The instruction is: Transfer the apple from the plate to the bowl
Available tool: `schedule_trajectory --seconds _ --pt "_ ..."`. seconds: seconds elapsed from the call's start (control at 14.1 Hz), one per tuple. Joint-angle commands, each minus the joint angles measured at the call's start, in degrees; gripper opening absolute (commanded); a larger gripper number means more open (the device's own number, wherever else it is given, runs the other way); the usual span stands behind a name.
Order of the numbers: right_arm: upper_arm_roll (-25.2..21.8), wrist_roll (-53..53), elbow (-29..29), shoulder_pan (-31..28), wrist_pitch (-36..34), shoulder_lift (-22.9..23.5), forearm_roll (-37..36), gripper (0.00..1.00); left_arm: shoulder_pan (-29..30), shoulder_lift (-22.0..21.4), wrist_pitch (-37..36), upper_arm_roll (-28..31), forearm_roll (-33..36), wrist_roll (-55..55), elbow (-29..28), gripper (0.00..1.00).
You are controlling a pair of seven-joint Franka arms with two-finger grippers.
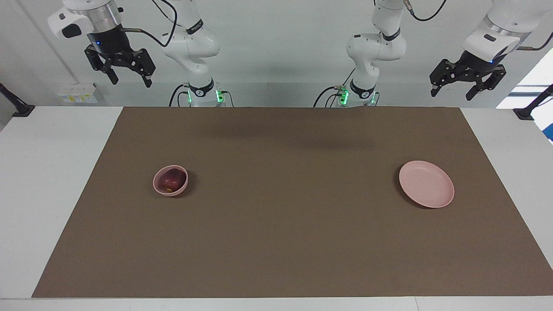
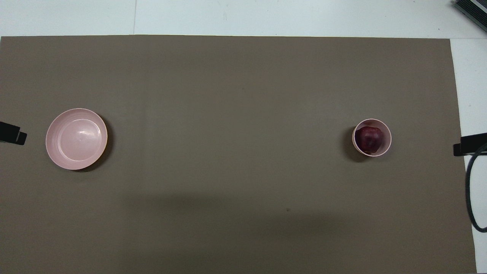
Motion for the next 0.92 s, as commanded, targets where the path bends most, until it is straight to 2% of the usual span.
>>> schedule_trajectory --seconds 0.0,0.21,0.36,0.85 --pt "0.43 0.15 -1.13 -0.73 -0.58 -1.02 0.57 1.00 1.92 -0.46 -0.74 -1.26 -0.54 -0.53 0.29 1.00" --pt "0.61 0.76 -1.39 -0.03 -0.41 -1.20 0.57 1.00 4.30 -0.46 -0.74 -4.95 -0.54 -1.93 0.29 1.00" --pt "1.05 1.38 -3.32 -0.03 0.29 -2.33 0.57 1.00 4.04 -0.46 -0.74 -5.04 -0.63 -3.25 0.29 1.00" --pt "0.61 1.29 -3.06 -0.82 0.30 -2.16 0.65 1.00 4.12 -0.98 -1.09 -4.95 -1.33 -3.09 -0.24 1.00"
